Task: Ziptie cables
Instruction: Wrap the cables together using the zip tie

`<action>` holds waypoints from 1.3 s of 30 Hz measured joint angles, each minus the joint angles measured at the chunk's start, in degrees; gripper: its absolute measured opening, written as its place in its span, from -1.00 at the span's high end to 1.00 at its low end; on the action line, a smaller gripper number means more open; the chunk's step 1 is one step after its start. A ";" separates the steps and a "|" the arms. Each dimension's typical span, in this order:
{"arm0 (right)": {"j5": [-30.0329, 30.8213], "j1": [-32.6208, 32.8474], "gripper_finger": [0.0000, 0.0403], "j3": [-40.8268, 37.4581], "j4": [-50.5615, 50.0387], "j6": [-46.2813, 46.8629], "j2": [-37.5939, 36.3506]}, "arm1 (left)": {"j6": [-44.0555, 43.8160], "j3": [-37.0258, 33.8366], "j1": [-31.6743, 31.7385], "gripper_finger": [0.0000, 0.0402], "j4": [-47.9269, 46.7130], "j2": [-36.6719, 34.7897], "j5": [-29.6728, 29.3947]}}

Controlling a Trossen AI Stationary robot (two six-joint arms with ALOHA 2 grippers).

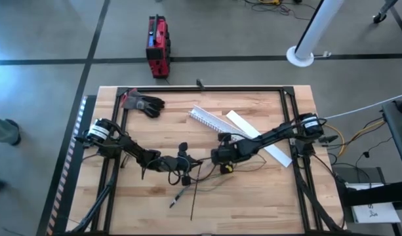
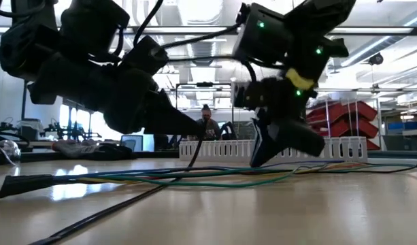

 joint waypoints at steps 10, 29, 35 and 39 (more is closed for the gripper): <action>-10.84 8.17 1.00 0.02 -0.96 6.24 -1.62 | -1.60 -0.28 0.05 1.00 -2.11 -0.09 -4.05; -1.41 6.17 1.00 -0.79 -5.05 5.89 -4.09 | -1.97 0.46 0.27 1.00 -2.64 -0.52 -4.68; -9.97 6.98 1.00 -1.48 -4.18 7.44 -3.22 | -2.61 0.63 0.31 1.00 -2.66 -0.52 -6.43; -13.50 9.13 1.00 -0.64 -4.04 8.88 -3.60 | -3.98 0.61 0.56 1.00 -2.65 -0.52 -8.26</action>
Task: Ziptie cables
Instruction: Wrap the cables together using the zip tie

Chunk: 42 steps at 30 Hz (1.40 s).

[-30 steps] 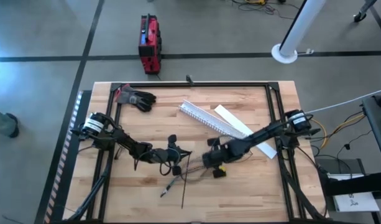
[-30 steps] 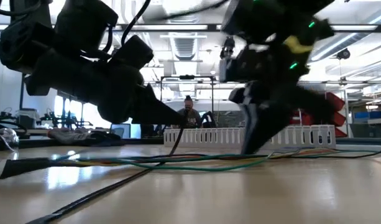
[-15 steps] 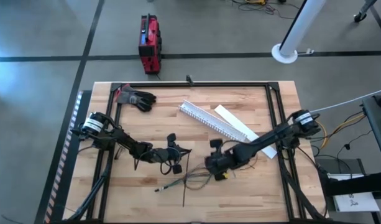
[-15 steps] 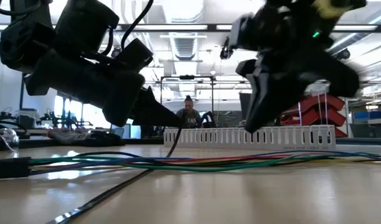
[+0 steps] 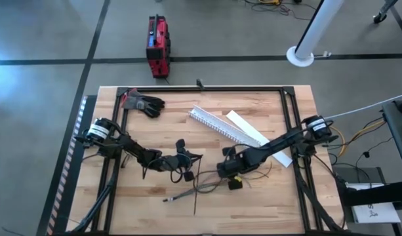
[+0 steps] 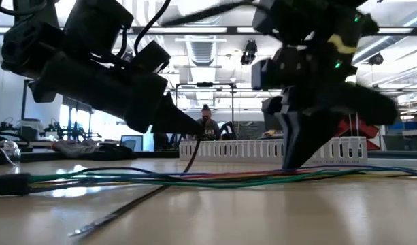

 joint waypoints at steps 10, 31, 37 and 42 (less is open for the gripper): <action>3.81 2.50 1.00 3.20 0.04 -1.11 -0.20 | -0.55 -0.07 0.10 1.00 -2.91 0.00 0.00; 1.84 2.03 1.00 1.05 -2.42 2.34 0.48 | -1.55 -0.11 0.08 1.00 -4.14 0.00 0.30; 2.22 2.34 1.00 1.77 -3.62 2.50 -1.66 | -1.66 -0.11 0.08 1.00 -3.85 0.00 0.34; 10.80 2.34 1.00 1.75 -8.47 3.17 -2.07 | -1.72 -0.11 0.08 1.00 -3.99 0.00 0.35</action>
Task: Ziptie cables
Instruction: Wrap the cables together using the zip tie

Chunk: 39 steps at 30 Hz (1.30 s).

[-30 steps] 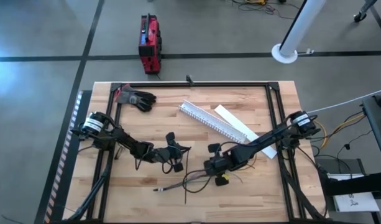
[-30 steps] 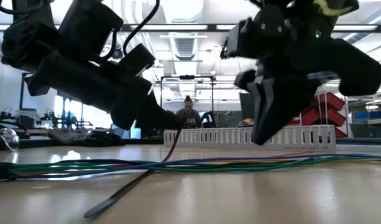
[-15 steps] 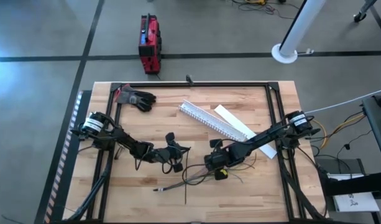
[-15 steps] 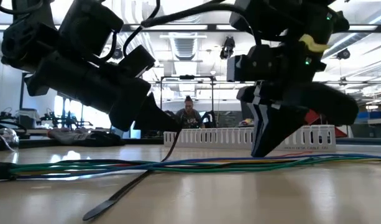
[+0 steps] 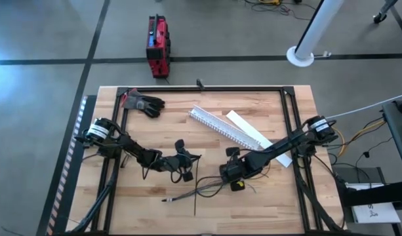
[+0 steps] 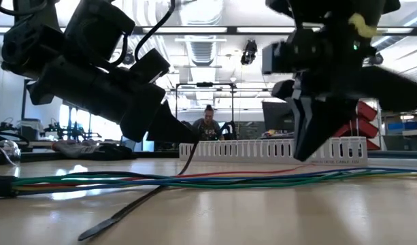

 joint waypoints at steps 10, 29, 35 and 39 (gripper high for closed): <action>7.15 -5.61 1.00 -3.85 -0.64 -3.90 0.88 | 0.00 0.04 0.00 1.00 -0.06 0.00 0.31; 4.58 -5.59 1.00 -0.45 -14.22 -4.37 -4.26 | 0.00 0.04 -0.04 1.00 -0.18 0.00 0.43; 8.76 -9.37 1.00 -3.62 -6.98 -11.31 -3.83 | 0.12 0.04 -0.04 1.00 0.02 0.00 0.44; 4.34 -11.13 1.00 -4.39 -3.54 -21.77 -3.93 | 0.15 0.04 -0.02 1.00 0.00 0.00 0.42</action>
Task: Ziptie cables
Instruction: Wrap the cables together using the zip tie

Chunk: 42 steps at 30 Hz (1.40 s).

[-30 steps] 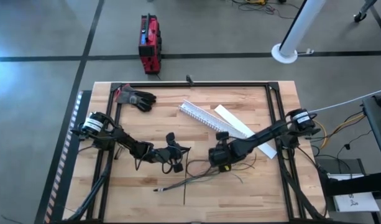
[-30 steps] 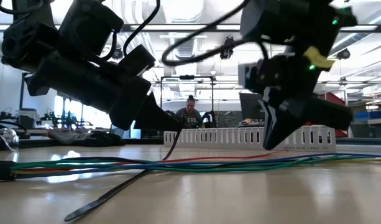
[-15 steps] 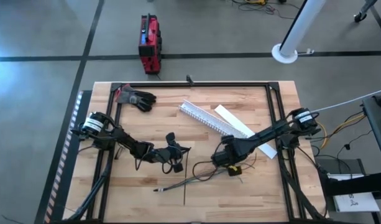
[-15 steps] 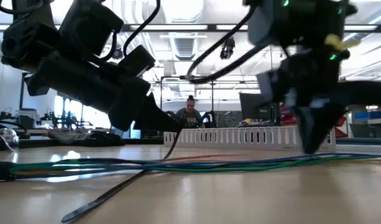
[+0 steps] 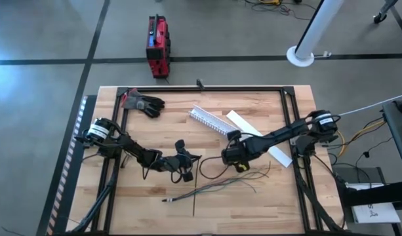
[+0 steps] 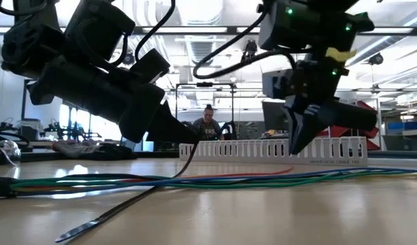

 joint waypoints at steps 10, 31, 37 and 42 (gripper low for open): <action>-8.21 -3.52 0.73 2.41 -1.01 -18.60 5.78 | 0.04 0.00 0.04 1.00 0.01 0.00 0.04; -4.28 -3.65 0.76 9.98 -8.52 -26.67 12.54 | 0.26 0.00 0.04 1.00 -0.28 0.00 0.33; -3.97 -3.64 0.70 11.25 -8.92 -28.95 13.61 | 0.50 0.00 0.04 1.00 -0.13 0.00 0.35; -2.36 -1.97 0.65 13.49 -9.95 -32.97 13.71 | 0.50 0.00 0.04 1.00 0.04 0.00 0.35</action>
